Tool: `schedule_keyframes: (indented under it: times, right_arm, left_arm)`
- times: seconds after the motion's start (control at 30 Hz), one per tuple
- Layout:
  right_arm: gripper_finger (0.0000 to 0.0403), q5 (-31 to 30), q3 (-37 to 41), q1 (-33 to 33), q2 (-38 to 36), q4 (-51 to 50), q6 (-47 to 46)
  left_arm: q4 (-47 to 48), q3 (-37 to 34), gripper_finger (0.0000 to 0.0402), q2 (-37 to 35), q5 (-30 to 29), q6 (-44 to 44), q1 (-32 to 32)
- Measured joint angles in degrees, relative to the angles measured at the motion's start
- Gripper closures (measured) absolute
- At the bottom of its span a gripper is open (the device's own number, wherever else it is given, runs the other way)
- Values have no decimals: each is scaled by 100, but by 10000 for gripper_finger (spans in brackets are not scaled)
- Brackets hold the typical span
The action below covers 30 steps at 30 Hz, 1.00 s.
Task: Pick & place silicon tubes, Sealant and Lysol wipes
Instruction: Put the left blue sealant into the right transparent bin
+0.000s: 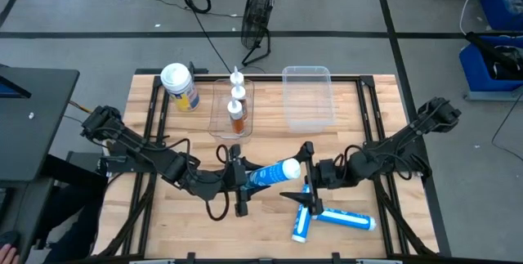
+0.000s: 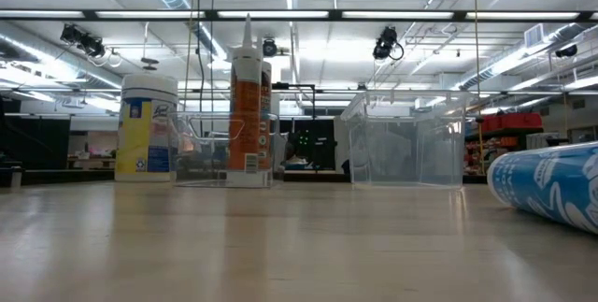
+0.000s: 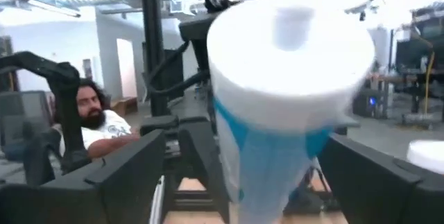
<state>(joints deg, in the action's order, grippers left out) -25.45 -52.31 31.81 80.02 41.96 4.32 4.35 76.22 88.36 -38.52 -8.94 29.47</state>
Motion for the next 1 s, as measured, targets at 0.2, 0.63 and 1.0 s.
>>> schedule_keyframes:
  times: [0.2,0.63,1.0]
  right_arm:
    - [52,-140,-169,22,-8,22,517]
    - [175,16,-171,-82,-25,374,607]
    - [193,92,-171,-105,-181,160,646]
  left_arm:
    - [32,1,186,2,0,62,3]
    - [24,1,186,2,105,89,-4]
    - [4,-1,173,2,83,138,-8]
